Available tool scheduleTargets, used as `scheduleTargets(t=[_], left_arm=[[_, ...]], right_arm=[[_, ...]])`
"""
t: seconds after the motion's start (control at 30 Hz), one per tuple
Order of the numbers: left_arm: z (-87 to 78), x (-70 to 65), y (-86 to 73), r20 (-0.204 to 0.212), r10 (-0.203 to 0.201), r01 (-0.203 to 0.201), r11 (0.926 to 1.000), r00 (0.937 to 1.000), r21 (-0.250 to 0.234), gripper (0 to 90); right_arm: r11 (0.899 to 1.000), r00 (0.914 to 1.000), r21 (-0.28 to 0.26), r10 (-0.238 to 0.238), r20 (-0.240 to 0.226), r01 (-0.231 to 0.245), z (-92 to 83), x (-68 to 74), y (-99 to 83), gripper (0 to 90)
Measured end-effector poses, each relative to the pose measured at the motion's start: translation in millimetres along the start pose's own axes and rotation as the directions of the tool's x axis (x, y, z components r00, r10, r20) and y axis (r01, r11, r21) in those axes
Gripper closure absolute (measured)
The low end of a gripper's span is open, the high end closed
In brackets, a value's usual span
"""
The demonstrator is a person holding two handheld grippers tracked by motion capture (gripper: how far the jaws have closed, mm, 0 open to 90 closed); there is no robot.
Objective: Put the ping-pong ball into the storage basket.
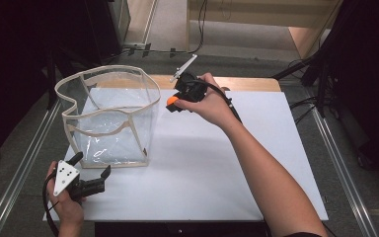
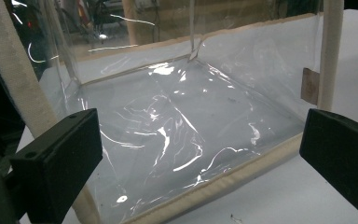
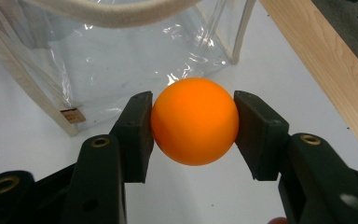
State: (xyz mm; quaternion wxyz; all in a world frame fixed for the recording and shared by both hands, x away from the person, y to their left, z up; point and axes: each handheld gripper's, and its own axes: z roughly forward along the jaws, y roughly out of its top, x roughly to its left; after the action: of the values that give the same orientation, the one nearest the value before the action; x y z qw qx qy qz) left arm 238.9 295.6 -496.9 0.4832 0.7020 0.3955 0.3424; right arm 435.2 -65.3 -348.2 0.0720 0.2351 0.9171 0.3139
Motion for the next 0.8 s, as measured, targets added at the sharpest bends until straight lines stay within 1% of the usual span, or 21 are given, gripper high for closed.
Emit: scheduleTargets(t=[0.17,0.27,0.37,0.43,0.47,0.63,0.8], left_arm=[[0.0,0.0,0.0,0.002,0.000,0.000,1.0000,1.0000,-0.001,0.0],[-0.1,0.1,0.0,0.002,0.000,0.000,1.0000,1.0000,0.000,0.0],[-0.2,0.1,0.0,0.002,-0.001,0.001,1.0000,1.0000,0.000,0.0],[-0.2,0.1,0.0,0.002,-0.002,0.002,1.0000,1.0000,-0.001,0.0],[-0.1,0.1,0.0,0.002,-0.002,0.002,1.0000,1.0000,-0.001,0.0],[-0.2,0.1,0.0,0.003,-0.002,0.002,1.0000,1.0000,-0.001,0.0],[-0.1,0.1,0.0,0.003,-0.002,0.002,1.0000,1.0000,-0.001,0.0]], right_arm=[[1.000,1.0000,0.000,-0.001,0.002,0.001,-2.9,1.7,5.3,48.1],[1.000,0.9999,-0.002,-0.014,0.000,0.014,-4.8,1.6,8.6,48.1],[1.000,0.9999,0.000,-0.012,0.005,0.012,-6.6,2.6,10.6,48.1],[1.000,0.9998,-0.008,-0.022,0.000,0.022,-9.2,2.7,13.6,48.1],[1.000,0.9999,-0.008,-0.014,0.002,0.014,-9.8,3.5,14.1,48.1],[1.000,0.9996,-0.005,-0.027,0.001,0.027,-12.7,3.3,17.6,48.1],[1.000,0.9998,-0.006,-0.022,0.001,0.022,-17.4,3.9,21.0,48.1]])
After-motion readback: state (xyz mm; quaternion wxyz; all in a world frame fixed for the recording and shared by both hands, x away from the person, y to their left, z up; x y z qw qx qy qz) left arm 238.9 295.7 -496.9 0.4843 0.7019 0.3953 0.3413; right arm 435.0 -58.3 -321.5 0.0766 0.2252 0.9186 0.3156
